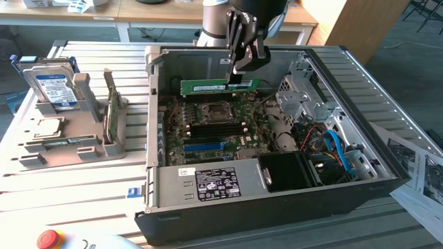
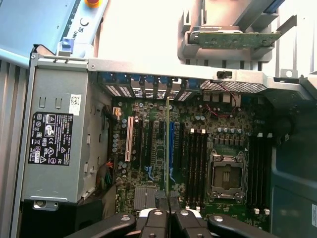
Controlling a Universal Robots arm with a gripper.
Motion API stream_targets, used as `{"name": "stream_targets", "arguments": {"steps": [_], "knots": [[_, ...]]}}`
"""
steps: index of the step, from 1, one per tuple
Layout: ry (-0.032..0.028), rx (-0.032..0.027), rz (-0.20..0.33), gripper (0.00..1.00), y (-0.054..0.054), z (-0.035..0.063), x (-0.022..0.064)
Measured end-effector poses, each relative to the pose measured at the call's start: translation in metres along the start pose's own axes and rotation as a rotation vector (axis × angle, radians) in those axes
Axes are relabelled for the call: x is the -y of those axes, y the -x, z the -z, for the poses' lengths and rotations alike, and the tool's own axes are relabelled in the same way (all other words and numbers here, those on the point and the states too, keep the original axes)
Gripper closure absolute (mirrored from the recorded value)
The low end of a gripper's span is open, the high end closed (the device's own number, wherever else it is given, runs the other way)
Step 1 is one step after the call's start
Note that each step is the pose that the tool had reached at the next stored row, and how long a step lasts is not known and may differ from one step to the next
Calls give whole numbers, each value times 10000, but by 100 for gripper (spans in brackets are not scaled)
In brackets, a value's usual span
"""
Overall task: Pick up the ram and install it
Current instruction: 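Pick up the ram and move it above insertion slot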
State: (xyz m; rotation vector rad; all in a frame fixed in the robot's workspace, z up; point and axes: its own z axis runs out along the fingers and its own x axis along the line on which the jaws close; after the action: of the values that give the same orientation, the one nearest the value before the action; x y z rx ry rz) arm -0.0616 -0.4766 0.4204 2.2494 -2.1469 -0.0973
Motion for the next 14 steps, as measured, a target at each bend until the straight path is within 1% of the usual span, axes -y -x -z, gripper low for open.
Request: {"name": "stream_targets", "arguments": {"steps": [6,14], "knots": [[-1,0,-1,88,0,0,1],[0,0,0,88,-9,1,72]]}}
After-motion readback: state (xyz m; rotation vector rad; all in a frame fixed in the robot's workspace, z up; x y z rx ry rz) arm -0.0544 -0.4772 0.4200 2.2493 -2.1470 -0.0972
